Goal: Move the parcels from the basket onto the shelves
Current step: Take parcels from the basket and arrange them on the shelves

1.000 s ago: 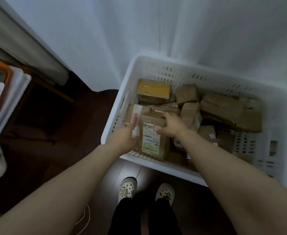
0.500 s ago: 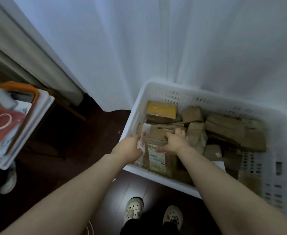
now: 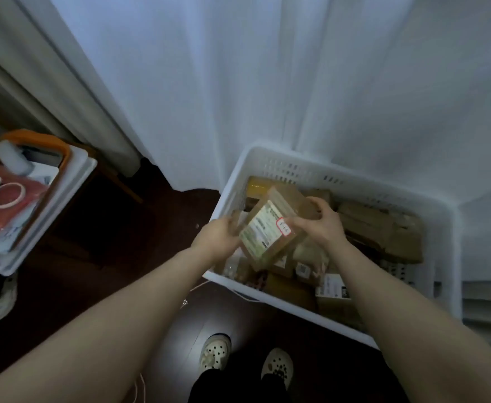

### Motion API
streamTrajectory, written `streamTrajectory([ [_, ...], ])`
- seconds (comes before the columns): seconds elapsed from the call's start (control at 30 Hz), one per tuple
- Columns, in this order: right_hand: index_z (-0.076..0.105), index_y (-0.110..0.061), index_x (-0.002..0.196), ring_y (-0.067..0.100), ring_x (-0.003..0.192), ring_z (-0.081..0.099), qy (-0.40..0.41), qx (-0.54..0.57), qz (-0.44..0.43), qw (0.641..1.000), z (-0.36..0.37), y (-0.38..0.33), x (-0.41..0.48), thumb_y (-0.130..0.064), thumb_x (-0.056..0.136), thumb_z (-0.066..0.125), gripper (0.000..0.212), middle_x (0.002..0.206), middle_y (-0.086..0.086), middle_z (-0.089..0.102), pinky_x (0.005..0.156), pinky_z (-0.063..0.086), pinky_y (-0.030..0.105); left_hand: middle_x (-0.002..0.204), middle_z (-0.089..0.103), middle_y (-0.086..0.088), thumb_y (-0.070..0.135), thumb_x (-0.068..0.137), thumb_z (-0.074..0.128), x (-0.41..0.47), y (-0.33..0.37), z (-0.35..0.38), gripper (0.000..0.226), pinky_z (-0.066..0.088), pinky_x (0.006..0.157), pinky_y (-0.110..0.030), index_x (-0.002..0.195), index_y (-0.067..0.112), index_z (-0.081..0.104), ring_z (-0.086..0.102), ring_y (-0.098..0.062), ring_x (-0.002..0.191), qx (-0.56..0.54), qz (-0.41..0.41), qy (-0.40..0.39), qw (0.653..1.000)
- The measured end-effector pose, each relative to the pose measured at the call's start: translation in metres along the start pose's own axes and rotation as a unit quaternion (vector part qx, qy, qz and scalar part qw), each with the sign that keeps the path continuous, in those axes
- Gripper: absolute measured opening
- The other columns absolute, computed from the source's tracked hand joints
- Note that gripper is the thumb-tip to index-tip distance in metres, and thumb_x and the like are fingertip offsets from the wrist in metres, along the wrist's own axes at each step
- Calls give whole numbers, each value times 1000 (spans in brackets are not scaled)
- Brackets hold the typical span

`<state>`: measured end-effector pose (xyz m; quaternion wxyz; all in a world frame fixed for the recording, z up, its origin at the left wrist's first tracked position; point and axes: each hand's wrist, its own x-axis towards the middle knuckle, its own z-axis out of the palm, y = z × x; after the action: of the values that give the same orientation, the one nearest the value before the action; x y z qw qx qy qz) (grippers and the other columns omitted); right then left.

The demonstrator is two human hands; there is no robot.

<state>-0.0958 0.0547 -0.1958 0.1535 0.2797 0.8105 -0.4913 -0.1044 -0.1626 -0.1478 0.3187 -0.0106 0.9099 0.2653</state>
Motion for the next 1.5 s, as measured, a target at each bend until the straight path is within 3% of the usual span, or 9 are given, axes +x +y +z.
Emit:
streamTrajectory([
  [0.07, 39, -25, 141, 21, 118, 50, 30, 167, 28, 985, -30, -19, -20, -28, 66, 85, 88, 141, 4, 44, 94, 48, 39, 100, 65, 0, 26, 88, 62, -5, 18, -10, 29, 51, 80, -30, 112, 13, 56, 62, -17, 88, -125, -14, 18, 992],
  [0.2, 26, -30, 144, 29, 101, 61, -39, 422, 74, 903, -70, -48, -70, -15, 69, 79, 92, 125, 16, 58, 68, 50, 38, 116, 64, -5, 35, 74, 78, -20, 71, -38, 80, 51, 93, -40, 138, 9, 37, 64, -21, 103, -430, -27, -38, 902],
  [0.37, 53, -10, 134, 32, 116, 56, -47, 547, -9, 836, -99, -84, -134, -29, 53, 86, 89, 130, 18, 59, 93, 46, 41, 119, 59, -9, 40, 44, 92, -47, 135, -80, 115, 47, 88, -31, 138, 9, 34, 56, -18, 109, -550, 52, -104, 827],
  [0.53, 71, -10, 100, 25, 93, 57, 43, 632, -76, 770, -113, -119, -203, -19, 75, 67, 27, 100, 13, 69, 93, 43, 36, 123, 50, -9, 42, 55, 86, -94, 174, -101, 90, 49, 81, -41, 130, 13, 45, 46, -26, 119, -485, 122, -231, 835],
  [0.73, 63, -16, 114, 17, 89, 59, 129, 559, -84, 815, -128, -125, -267, -32, 55, 80, 64, 104, 6, 65, 74, 45, 29, 103, 72, -7, 17, 81, 70, -141, 207, -112, 41, 54, 85, -42, 120, 11, 58, 67, -23, 100, -467, 227, -280, 807],
  [0.97, 53, -22, 129, 20, 118, 46, 295, 539, -109, 782, -178, -91, -356, -56, 53, 72, 85, 119, 3, 55, 113, 19, 38, 119, 66, -13, 13, 79, 71, -195, 227, -108, 46, 55, 88, -43, 123, 13, 57, 62, -29, 110, -343, 310, -361, 810],
  [1.17, 55, -10, 131, 31, 105, 65, 338, 435, -143, 822, -186, -45, -471, -36, 58, 86, 83, 111, 12, 70, 104, 43, 48, 106, 72, -6, 7, 80, 68, -289, 242, -57, 42, 55, 86, -42, 120, 17, 58, 67, -24, 102, -215, 378, -448, 781],
  [1.4, 53, -23, 134, 29, 106, 66, 445, 465, -135, 753, -164, 36, -614, -26, 62, 85, 78, 115, 9, 70, 99, 48, 50, 109, 72, -4, 17, 69, 75, -413, 237, 25, 64, 57, 78, -35, 130, 19, 53, 69, -19, 99, -140, 418, -523, 730],
  [1.5, 51, -24, 135, 17, 83, 70, 500, 476, -122, 713, -145, 62, -666, -24, 68, 83, 74, 98, 1, 74, 83, 51, 35, 104, 73, -2, 16, 79, 72, -464, 227, 58, 46, 54, 80, -33, 123, 19, 59, 68, -18, 98, -133, 425, -541, 713],
])
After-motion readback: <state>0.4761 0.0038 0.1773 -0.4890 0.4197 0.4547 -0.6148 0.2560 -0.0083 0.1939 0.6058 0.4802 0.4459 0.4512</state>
